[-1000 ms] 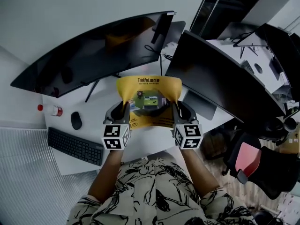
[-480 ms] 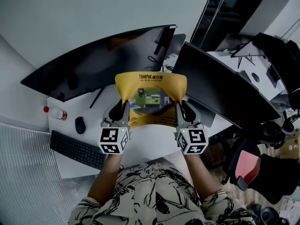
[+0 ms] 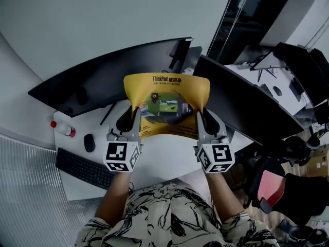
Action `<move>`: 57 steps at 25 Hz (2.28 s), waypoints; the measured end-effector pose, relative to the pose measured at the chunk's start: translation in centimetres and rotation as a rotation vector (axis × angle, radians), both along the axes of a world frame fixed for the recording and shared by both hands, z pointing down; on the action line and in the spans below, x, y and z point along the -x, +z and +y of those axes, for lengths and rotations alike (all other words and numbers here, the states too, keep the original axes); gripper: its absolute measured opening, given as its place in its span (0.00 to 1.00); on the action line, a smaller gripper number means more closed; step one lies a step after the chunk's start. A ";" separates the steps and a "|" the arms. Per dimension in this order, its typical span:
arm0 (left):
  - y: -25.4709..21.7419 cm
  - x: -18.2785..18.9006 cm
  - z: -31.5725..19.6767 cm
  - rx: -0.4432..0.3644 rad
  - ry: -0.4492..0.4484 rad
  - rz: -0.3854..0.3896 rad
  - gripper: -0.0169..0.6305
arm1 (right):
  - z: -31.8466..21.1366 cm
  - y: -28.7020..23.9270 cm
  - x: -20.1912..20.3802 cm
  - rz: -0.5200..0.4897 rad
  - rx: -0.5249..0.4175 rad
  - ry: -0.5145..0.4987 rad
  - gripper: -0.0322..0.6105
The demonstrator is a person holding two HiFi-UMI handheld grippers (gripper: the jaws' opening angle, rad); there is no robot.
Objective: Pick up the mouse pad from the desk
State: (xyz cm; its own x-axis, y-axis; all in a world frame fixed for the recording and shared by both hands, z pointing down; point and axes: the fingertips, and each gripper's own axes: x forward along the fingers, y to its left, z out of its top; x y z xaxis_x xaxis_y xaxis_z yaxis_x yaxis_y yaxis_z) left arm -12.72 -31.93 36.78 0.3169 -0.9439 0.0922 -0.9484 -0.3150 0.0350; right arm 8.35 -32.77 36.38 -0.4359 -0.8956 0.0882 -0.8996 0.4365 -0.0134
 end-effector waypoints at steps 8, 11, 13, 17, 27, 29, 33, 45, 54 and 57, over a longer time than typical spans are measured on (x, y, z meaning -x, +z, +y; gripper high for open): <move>-1.8 0.0 0.6 -0.112 0.015 0.008 0.14 | 0.7 -1.9 -0.1 0.002 -0.109 -0.003 0.17; -4.7 -0.1 0.3 -0.144 0.016 -0.007 0.14 | 0.4 -4.8 -0.2 -0.006 -0.145 0.000 0.17; -6.5 0.0 -0.8 -0.153 0.015 -0.012 0.14 | -0.5 -6.6 -0.1 -0.012 -0.157 0.002 0.17; -8.0 0.1 -1.6 -0.173 0.013 -0.019 0.14 | -1.4 -7.9 0.0 -0.015 -0.173 0.008 0.17; -7.4 0.5 -0.3 -0.192 0.007 -0.020 0.14 | -0.3 -7.4 0.4 -0.005 -0.182 0.005 0.17; -7.4 0.5 -0.4 -0.192 0.007 -0.024 0.14 | -0.4 -7.3 0.4 -0.008 -0.178 0.004 0.17; -7.2 0.6 -0.3 -0.184 0.006 -0.034 0.14 | -0.3 -6.9 0.5 -0.009 -0.164 -0.002 0.17; -6.6 0.6 -0.4 -0.161 -0.014 -0.044 0.14 | -0.6 -6.7 0.5 -0.018 -0.151 -0.006 0.17; -6.3 0.6 -0.5 -0.153 -0.021 -0.039 0.14 | -0.8 -6.6 0.4 -0.007 -0.150 -0.003 0.16; -6.2 0.6 -0.6 -0.147 -0.027 -0.038 0.14 | -0.8 -6.4 0.4 -0.002 -0.144 -0.003 0.16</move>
